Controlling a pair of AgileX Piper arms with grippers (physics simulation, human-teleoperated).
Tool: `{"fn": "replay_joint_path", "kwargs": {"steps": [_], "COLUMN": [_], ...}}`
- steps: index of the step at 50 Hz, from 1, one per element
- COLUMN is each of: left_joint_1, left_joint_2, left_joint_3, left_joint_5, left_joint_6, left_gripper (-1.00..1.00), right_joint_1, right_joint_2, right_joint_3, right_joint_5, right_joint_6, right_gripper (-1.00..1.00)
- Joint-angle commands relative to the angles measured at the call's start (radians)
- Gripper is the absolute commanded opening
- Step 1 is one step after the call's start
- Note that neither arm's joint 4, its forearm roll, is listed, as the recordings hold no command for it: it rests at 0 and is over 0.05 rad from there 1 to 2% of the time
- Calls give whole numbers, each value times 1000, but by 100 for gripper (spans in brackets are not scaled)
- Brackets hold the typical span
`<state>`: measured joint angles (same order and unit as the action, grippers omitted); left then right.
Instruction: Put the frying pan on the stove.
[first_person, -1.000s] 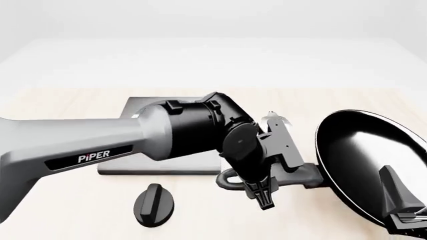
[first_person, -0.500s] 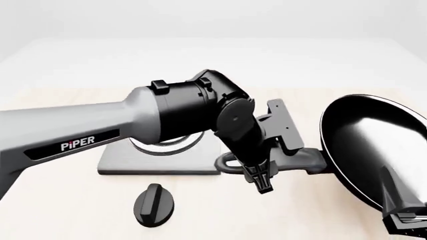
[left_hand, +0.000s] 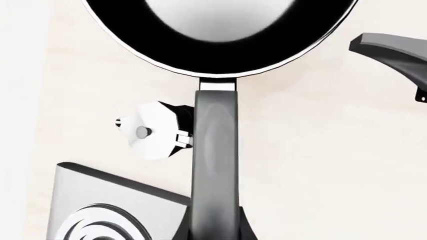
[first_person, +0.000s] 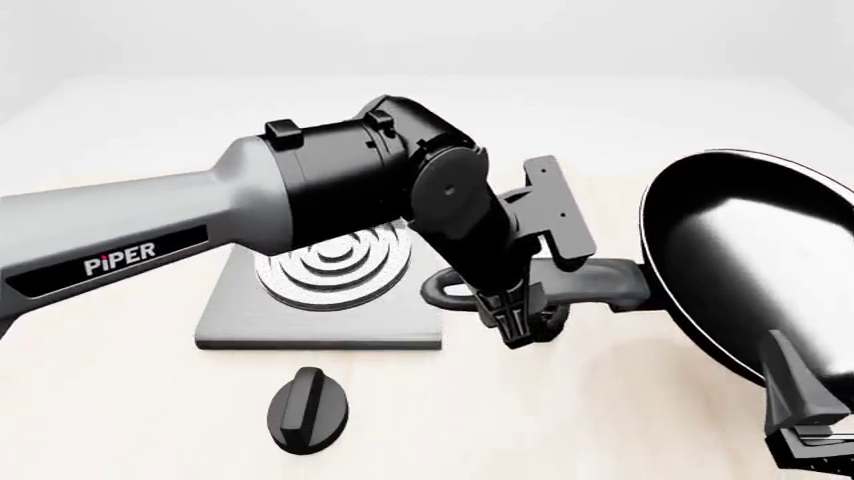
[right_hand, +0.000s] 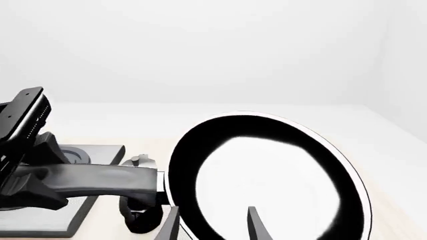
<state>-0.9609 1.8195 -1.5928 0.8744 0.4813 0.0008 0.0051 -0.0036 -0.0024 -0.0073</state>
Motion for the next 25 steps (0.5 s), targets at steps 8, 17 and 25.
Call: {"fn": "replay_joint_path", "kwargs": {"steps": [8,17,25], "left_joint_1": [10,26,46], "left_joint_2": [-47,-52,-67], "left_joint_3": [-34,-47,-59], "left_joint_5": [-21,-20,-33], "left_joint_6": [45,65,86], "left_gripper": [-100,-100,-100], "right_joint_1": [0,0,0], "right_joint_2": [0,0,0], "right_joint_3": [0,0,0], "right_joint_5": [0,0,0], "right_joint_6": [0,0,0], "right_gripper": [100,100,100]}}
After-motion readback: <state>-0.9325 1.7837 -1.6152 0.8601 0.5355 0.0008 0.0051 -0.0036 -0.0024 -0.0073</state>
